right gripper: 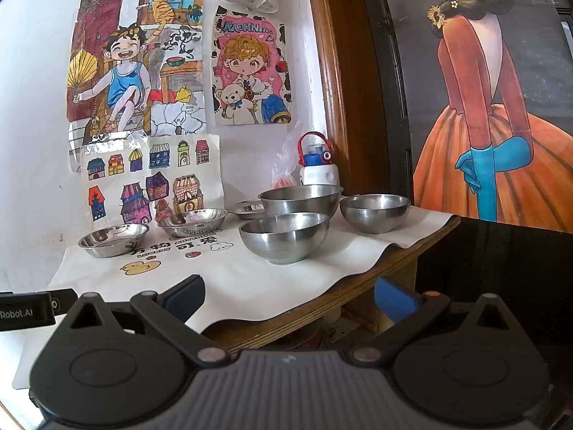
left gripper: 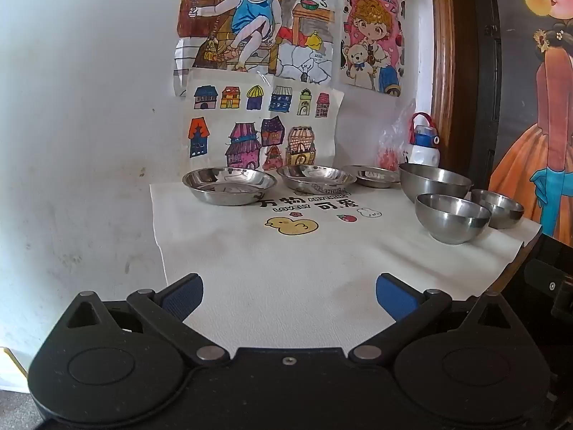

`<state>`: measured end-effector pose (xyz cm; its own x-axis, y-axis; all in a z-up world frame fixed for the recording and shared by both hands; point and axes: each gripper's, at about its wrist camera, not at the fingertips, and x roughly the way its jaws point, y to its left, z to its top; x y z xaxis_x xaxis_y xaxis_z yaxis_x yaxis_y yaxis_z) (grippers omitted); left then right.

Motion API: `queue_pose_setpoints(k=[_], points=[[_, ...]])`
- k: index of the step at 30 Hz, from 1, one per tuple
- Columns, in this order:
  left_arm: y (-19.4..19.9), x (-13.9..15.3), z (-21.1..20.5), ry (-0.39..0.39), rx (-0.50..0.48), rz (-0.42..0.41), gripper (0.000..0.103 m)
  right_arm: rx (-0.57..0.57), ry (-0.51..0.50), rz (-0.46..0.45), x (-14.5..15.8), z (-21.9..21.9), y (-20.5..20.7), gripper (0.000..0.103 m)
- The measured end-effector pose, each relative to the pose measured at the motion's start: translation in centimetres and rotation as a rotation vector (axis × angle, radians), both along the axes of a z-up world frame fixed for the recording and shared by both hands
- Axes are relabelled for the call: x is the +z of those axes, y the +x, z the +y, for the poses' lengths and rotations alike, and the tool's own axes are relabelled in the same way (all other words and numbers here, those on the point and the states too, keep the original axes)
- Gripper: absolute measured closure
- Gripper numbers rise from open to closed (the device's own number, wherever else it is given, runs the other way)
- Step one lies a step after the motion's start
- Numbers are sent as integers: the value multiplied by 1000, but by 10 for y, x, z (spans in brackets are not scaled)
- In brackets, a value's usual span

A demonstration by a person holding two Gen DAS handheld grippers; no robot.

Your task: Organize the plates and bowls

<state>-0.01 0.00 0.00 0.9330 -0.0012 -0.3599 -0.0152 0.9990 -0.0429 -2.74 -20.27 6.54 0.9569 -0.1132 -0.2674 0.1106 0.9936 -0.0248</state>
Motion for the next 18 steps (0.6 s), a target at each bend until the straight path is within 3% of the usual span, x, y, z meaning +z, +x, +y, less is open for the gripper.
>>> queue_pose_setpoints(k=[18], points=[[0, 0, 0, 0, 0, 0, 1, 1, 1, -6, 1, 0, -1, 0]])
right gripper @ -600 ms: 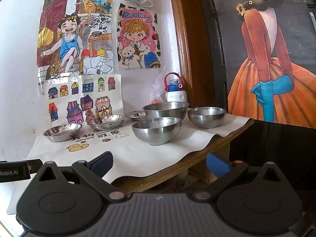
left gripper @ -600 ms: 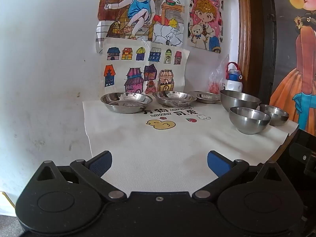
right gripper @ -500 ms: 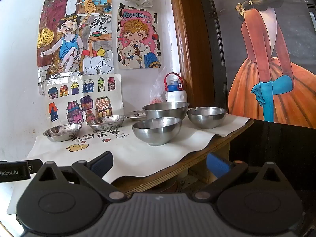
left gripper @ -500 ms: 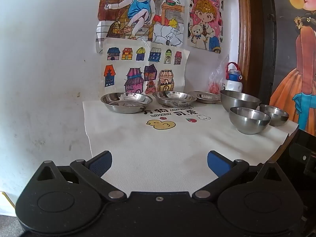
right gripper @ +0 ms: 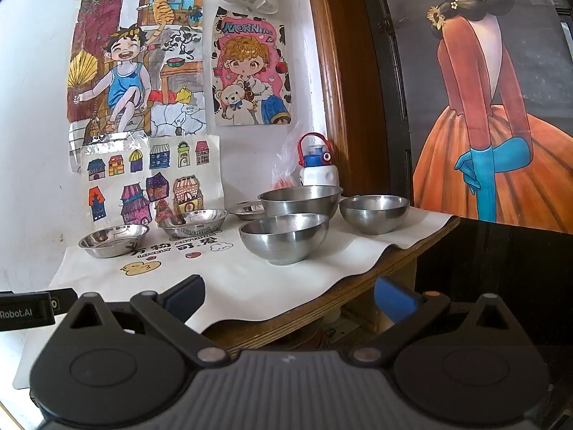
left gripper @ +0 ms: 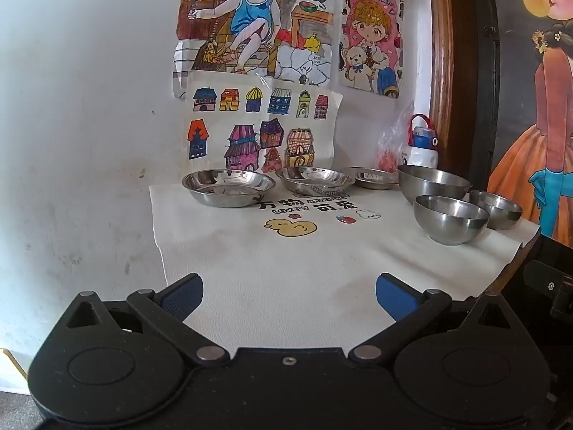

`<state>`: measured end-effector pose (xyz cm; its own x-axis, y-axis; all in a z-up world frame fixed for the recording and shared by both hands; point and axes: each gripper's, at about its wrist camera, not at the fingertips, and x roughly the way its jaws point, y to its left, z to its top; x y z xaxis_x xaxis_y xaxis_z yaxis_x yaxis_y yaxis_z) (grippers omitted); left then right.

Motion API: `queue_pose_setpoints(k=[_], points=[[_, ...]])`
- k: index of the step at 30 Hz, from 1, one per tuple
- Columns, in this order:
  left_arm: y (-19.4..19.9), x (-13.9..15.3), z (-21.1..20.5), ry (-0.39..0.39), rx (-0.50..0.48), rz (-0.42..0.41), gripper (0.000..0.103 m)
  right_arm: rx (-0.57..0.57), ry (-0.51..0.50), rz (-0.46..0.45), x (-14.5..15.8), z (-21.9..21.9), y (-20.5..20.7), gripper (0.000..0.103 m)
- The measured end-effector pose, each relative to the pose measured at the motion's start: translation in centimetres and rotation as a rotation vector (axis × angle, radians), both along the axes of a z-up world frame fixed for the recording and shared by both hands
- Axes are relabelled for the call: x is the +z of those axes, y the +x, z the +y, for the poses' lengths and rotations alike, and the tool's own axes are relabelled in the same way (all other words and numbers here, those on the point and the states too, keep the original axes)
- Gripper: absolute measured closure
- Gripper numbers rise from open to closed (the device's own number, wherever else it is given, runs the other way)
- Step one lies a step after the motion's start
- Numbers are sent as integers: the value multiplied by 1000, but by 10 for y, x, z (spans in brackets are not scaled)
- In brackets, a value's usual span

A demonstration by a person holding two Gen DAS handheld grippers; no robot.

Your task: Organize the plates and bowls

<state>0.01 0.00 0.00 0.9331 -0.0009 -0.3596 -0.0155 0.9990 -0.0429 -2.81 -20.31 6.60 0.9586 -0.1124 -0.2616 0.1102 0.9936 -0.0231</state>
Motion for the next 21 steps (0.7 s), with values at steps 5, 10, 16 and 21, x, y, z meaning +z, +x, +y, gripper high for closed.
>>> queue_pose_setpoints(k=[5, 10, 16, 21], points=[[0, 0, 0, 0, -1, -1, 1, 0, 0, -1, 0, -1, 0, 0], [0, 0, 0, 0, -1, -2, 1, -1, 0, -2, 1, -1, 0, 0], [0, 0, 0, 0, -1, -3, 1, 0, 1, -2, 1, -1, -1, 0], [0, 0, 0, 0, -1, -3, 1, -1, 1, -3, 1, -1, -1, 0]])
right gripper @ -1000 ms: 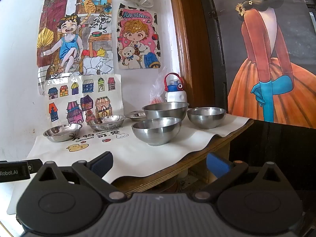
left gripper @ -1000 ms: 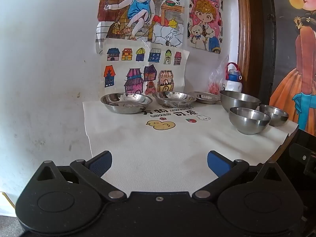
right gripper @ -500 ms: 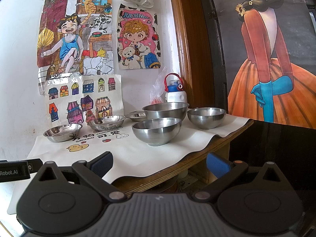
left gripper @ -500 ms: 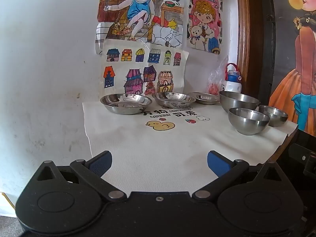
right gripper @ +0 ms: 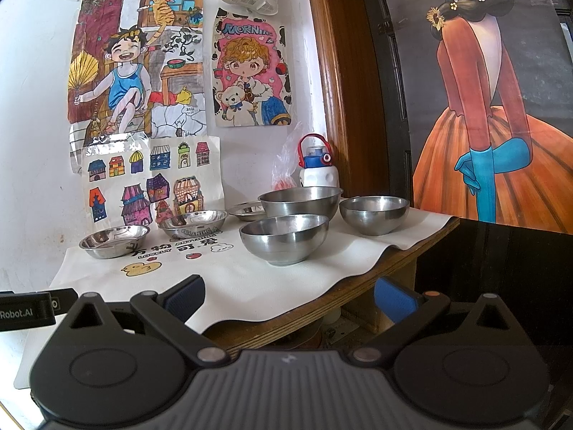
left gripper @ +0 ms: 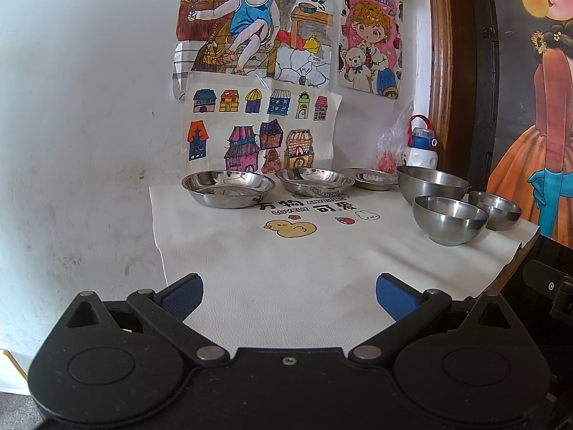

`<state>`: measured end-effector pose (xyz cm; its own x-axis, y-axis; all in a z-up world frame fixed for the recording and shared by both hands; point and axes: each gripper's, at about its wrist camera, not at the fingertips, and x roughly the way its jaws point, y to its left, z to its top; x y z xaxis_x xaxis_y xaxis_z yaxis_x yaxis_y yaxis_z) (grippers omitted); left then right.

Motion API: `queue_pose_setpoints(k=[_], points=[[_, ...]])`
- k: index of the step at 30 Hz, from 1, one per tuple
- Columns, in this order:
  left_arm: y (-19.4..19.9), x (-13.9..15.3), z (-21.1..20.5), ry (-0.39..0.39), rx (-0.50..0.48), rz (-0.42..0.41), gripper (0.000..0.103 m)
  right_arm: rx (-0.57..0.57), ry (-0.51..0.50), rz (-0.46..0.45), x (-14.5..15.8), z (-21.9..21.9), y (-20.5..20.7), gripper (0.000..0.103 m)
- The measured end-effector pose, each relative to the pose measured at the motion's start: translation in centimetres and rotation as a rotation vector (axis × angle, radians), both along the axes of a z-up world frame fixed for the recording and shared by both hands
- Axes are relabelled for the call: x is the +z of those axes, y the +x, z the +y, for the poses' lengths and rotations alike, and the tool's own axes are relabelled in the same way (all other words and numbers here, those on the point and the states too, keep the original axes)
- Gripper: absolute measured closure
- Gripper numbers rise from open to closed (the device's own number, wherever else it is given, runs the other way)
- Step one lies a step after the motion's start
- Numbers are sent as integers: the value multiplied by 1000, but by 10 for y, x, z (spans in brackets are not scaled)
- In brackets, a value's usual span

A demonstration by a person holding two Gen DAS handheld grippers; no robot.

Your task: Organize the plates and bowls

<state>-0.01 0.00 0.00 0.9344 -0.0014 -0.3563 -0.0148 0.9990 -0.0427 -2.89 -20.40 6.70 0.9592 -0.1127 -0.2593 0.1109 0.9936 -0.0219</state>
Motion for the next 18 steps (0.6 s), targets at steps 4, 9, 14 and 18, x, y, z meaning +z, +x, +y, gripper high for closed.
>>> queue_pose_setpoints(k=[4, 9, 14, 18], points=[[0, 0, 0, 0, 0, 0, 1, 0, 0, 0, 0, 0, 0, 0], [0, 0, 0, 0, -1, 1, 1, 0, 0, 1, 0, -1, 1, 0], [0, 0, 0, 0, -1, 1, 1, -1, 1, 1, 1, -1, 0, 0], [0, 0, 0, 0, 0, 1, 1, 0, 0, 1, 1, 0, 0, 0]])
